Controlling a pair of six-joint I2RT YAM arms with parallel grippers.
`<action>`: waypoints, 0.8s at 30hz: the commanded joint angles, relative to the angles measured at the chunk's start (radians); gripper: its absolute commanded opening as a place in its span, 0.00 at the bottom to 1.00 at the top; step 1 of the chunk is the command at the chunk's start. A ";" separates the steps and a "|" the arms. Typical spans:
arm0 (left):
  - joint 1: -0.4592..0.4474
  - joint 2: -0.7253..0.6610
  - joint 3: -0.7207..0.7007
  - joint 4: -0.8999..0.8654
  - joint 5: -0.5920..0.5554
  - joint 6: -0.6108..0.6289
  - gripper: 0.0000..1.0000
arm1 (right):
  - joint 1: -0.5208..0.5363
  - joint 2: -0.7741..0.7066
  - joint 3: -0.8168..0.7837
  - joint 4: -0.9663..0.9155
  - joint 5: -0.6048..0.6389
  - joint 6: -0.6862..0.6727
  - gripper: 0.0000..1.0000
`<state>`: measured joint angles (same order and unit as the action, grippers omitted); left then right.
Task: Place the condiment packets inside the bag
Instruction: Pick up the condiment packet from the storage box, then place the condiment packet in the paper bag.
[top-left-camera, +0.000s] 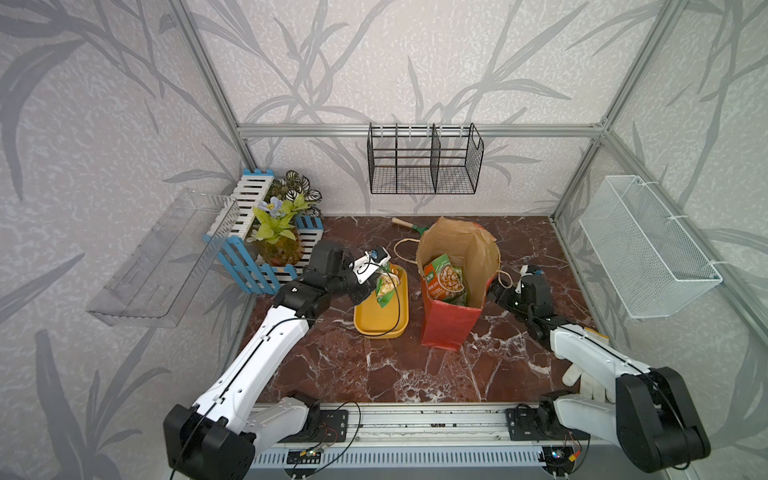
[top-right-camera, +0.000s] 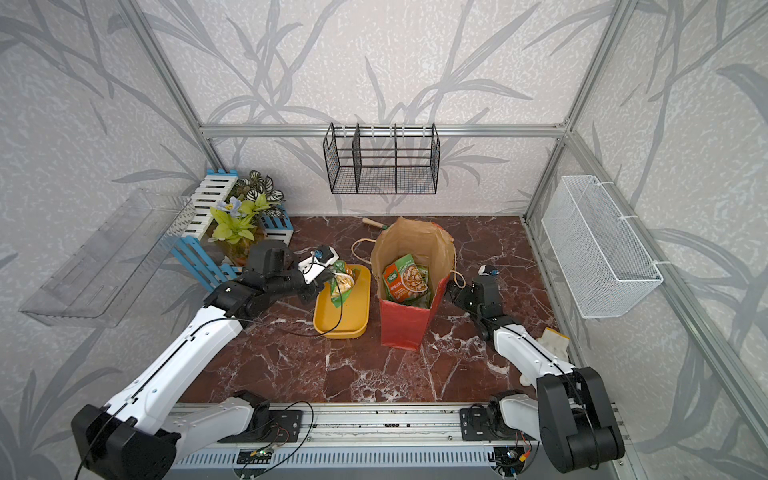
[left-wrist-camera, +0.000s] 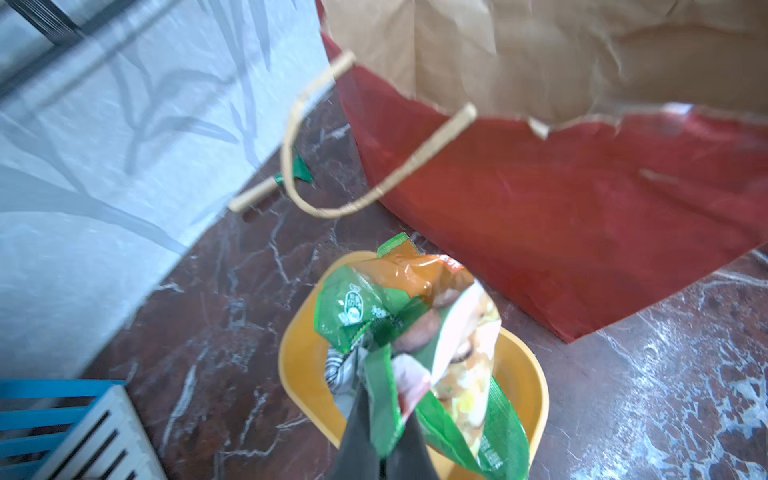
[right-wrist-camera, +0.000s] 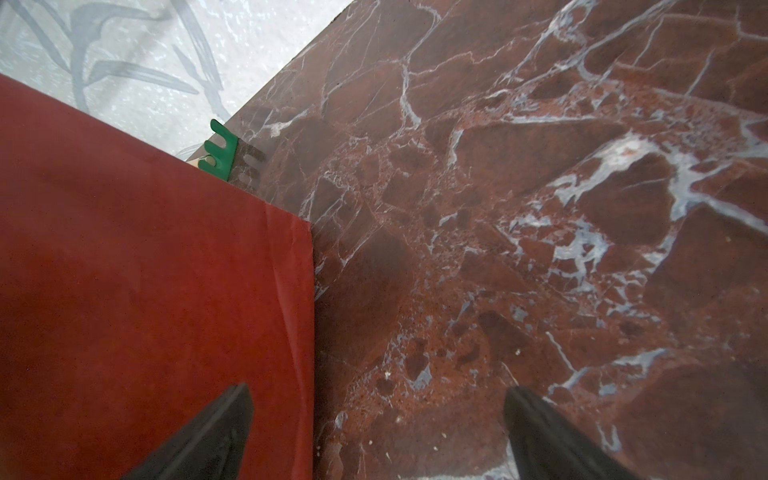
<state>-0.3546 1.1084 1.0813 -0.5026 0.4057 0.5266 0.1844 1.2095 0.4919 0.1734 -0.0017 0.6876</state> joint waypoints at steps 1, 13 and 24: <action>-0.006 -0.042 0.118 -0.052 -0.019 -0.021 0.00 | 0.007 0.005 0.030 -0.005 0.002 0.000 0.99; -0.116 0.044 0.472 -0.083 0.008 -0.118 0.00 | 0.007 0.014 0.028 0.000 0.006 -0.002 0.99; -0.297 0.268 0.575 -0.031 -0.082 -0.155 0.00 | 0.009 0.017 0.030 0.000 0.003 -0.003 0.99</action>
<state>-0.6262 1.3270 1.6211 -0.5659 0.3550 0.3973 0.1890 1.2182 0.4927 0.1738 -0.0013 0.6876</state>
